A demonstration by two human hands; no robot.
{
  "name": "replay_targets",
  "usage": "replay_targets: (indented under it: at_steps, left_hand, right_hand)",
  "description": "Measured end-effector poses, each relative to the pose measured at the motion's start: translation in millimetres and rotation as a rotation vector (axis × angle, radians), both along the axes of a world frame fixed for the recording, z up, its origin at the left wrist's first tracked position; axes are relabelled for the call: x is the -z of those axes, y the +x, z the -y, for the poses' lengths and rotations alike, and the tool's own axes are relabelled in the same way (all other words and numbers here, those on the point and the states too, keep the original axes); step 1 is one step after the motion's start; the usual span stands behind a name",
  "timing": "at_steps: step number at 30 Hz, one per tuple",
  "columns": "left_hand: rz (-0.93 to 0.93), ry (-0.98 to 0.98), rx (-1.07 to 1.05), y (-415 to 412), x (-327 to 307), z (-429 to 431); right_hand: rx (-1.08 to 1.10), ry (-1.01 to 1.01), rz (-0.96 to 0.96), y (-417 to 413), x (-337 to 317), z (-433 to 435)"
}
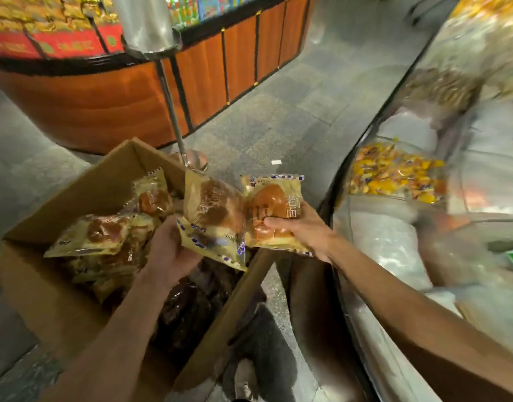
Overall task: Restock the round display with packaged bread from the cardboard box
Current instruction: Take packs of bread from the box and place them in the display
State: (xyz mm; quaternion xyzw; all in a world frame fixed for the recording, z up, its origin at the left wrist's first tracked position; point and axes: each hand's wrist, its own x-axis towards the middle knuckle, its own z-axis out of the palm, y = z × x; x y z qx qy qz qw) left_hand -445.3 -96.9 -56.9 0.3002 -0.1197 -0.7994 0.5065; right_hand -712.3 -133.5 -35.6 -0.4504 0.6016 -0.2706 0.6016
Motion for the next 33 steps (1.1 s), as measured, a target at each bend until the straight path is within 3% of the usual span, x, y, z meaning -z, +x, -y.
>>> replay_targets:
  at_steps: [6,10,15,18,21,26,33]
  left_hand:
    - [0.178,0.005,0.295,-148,-33,44]
    - [0.343,-0.260,0.665,-284,-82,9]
    - [0.588,-0.439,0.723,-416,-99,-34]
    - [0.621,-0.489,0.805,-475,-94,-61]
    - [0.554,-0.468,0.864,-519,-97,-100]
    - [0.634,-0.439,0.978,-557,-96,-135]
    - [0.848,-0.437,0.929,-577,-79,-97]
  right_hand:
    - [0.402,-0.168,0.004,-150,-65,-67]
    - [0.555,-0.248,-0.124,-255,-90,-138]
    - [0.686,-0.248,-0.132,-372,-100,-242]
    - [0.769,-0.221,-0.165,-426,-91,-296]
    - [0.806,-0.172,-0.205,-462,-77,-337]
    - [0.765,-0.091,-0.106,-483,-64,-382]
    - [0.893,0.044,-0.208,-512,-80,-434]
